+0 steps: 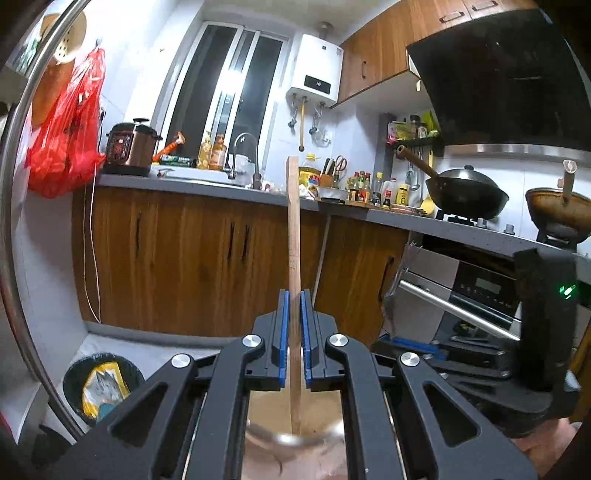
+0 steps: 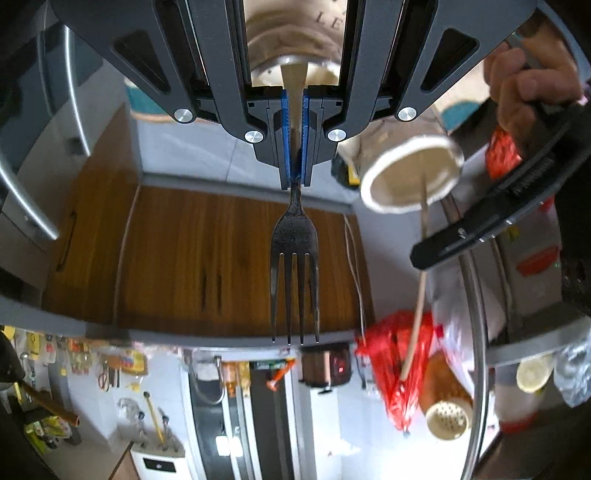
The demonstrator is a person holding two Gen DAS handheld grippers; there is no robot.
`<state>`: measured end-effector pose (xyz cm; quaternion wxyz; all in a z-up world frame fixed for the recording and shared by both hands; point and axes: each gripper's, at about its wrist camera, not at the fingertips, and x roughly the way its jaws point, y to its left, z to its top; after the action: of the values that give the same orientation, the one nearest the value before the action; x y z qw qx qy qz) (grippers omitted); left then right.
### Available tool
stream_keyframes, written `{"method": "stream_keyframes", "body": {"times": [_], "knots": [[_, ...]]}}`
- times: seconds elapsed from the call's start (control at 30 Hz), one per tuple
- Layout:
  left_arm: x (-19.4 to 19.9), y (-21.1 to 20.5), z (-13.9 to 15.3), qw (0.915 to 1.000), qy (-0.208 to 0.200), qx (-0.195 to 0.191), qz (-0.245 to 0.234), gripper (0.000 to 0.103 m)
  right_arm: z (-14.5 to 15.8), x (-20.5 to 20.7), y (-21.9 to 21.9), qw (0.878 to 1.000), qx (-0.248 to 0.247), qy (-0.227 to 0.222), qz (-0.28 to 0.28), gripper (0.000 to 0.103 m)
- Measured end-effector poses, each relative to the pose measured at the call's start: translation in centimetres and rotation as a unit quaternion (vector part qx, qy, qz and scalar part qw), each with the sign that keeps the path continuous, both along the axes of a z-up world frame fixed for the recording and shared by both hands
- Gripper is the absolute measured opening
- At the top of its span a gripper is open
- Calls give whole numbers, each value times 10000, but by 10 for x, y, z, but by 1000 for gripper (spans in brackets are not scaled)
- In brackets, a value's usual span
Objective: Organize utensils
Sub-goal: 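Lift the chopstick with the left tool while the right tool lifts the fork, then drop the chopstick into the tall holder while the right tool drops the fork into the short holder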
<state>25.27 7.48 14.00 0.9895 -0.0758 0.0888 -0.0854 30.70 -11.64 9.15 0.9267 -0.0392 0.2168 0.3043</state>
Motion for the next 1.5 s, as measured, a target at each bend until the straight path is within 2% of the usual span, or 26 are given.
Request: {"method": "stream_keyframes", "body": {"times": [0.3, 0.43, 0.77, 0.8, 0.87, 0.9, 1.0, 1.07, 1.17, 1.37, 1.5], "knots": [[5, 3, -9, 9984, 542, -65, 125, 6, -14, 0, 6, 9989, -274, 376, 6, 6], [9, -5, -10, 9971, 719, 102, 204, 6, -18, 4, 8, 9982, -326, 496, 17, 6], [12, -1, -13, 9954, 891, 162, 328, 6, -18, 4, 11, 9980, -370, 514, 0, 6], [12, -1, -13, 9954, 891, 158, 329, 6, -18, 4, 11, 9980, -362, 519, -5, 7], [12, -1, -13, 9952, 903, 152, 331, 8, -16, 2, 9, 9982, -344, 489, -23, 19], [11, 0, -13, 9953, 899, 139, 317, 8, -15, 1, 9, 9984, -337, 455, -32, 21], [6, 1, -13, 9954, 873, 182, 336, 21, -11, -2, 6, 9987, -317, 404, -52, 25], [2, 2, -11, 9958, 839, 180, 330, 39, -9, -4, 3, 9989, -300, 357, -58, 31], [-7, 4, -9, 9963, 767, 182, 330, 52, -4, -11, -2, 9993, -262, 263, -81, 35], [-31, 9, -6, 9971, 669, 177, 322, 66, -3, -30, -18, 9996, -217, 159, -97, 38], [-47, 16, -7, 9970, 667, 122, 360, 66, -1, -44, -32, 9998, -162, 114, -95, 40]]}}
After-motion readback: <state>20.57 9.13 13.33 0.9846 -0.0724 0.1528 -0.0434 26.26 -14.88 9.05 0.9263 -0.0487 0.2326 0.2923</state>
